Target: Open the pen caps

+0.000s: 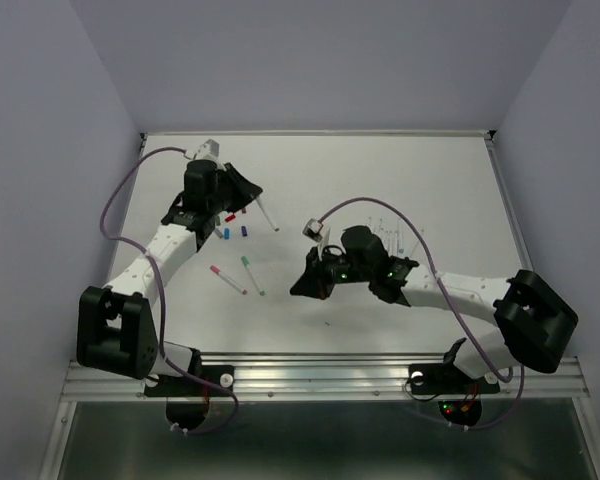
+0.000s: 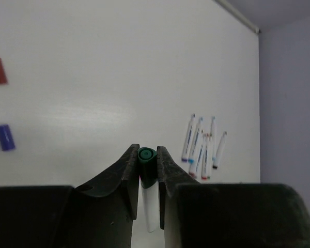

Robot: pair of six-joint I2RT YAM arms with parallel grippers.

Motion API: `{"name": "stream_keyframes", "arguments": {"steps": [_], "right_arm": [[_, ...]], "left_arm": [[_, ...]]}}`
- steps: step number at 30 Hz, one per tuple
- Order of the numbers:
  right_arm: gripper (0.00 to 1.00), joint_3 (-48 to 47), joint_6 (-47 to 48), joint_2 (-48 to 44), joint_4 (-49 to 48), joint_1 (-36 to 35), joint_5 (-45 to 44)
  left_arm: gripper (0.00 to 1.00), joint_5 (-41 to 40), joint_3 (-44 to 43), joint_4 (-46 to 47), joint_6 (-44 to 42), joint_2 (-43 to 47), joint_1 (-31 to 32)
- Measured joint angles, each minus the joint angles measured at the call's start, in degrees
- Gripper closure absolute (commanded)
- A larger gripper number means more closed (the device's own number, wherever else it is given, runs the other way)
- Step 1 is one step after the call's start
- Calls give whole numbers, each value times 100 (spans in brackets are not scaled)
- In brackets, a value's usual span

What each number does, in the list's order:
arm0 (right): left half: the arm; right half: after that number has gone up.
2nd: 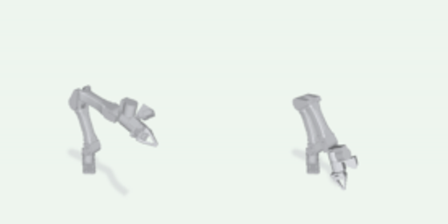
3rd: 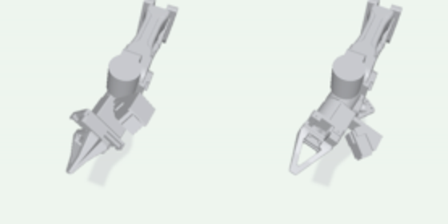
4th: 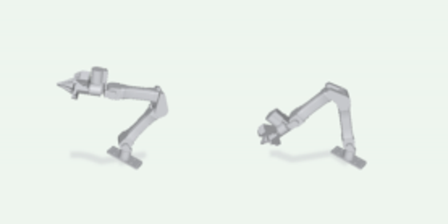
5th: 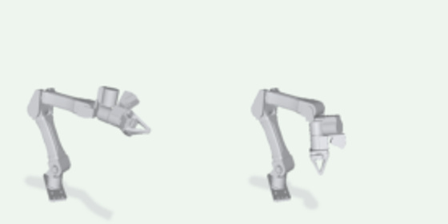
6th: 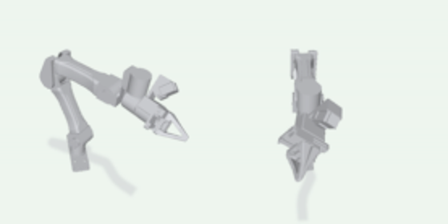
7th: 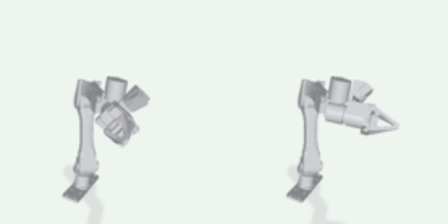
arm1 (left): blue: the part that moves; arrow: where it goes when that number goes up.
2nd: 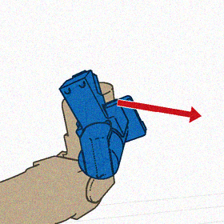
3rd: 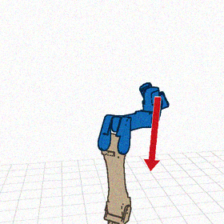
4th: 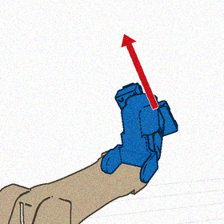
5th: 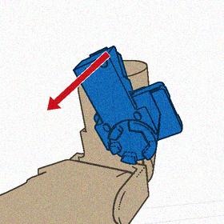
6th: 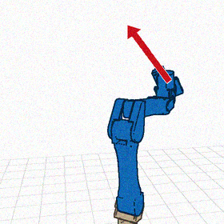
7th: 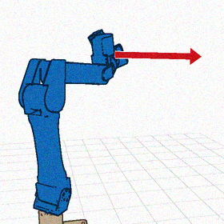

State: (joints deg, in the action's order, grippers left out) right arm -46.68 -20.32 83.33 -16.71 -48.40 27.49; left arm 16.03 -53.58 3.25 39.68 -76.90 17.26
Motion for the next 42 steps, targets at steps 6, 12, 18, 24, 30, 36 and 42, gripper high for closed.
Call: {"name": "stream_keyframes", "arguments": {"steps": [6, 12, 18, 24, 30, 36, 42], "right_arm": [[99, 1082, -599, -367, 22, -393, 907], [81, 1204, -807, -730, 216, -341, 166], [37, 262, -592, -595, 435, -85, -907], [37, -986, -140, 98, 476, 197, -1569], [55, -1884, 214, 859, 664, 269, -1705], [99, -2201, 352, 1189, 844, 273, -1561], [99, -1943, 332, 1123, 669, 354, -1176]], "left_arm": [[100, -813, -573, 684, 50, -444, -719], [100, -664, -634, 887, 140, -654, -713], [100, -138, -245, 1108, 232, -579, -629], [100, 74, 323, 1078, 378, -83, -133], [100, 190, 476, 1147, 498, 426, 144], [100, 192, 479, 1169, 518, 507, 146], [100, 168, 435, 1038, 466, 450, 129]]}}
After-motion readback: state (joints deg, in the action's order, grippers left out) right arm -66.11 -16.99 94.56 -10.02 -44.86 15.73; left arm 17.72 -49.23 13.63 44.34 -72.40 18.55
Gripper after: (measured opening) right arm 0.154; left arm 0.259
